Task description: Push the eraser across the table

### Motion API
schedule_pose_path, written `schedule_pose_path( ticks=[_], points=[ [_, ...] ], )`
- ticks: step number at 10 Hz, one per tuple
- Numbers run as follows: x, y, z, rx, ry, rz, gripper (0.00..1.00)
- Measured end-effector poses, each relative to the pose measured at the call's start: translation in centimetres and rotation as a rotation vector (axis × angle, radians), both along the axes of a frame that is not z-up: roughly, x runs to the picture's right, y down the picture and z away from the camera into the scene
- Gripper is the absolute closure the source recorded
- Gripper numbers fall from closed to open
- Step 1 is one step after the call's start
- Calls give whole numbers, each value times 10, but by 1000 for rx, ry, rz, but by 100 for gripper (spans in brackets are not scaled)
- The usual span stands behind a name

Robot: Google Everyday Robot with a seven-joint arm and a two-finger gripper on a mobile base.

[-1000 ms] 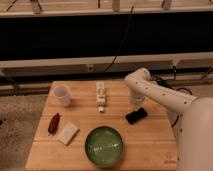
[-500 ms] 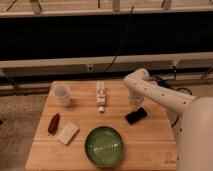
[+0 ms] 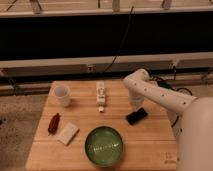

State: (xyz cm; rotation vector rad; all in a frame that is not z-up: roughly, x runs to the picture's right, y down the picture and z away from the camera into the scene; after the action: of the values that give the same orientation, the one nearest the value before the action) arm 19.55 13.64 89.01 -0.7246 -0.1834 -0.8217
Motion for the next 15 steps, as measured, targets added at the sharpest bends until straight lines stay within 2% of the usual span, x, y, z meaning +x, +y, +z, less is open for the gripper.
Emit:
schedule_pose_path(
  ticks=[15],
  points=[
    [4,8,0,-12,-12,-27,99]
  ],
)
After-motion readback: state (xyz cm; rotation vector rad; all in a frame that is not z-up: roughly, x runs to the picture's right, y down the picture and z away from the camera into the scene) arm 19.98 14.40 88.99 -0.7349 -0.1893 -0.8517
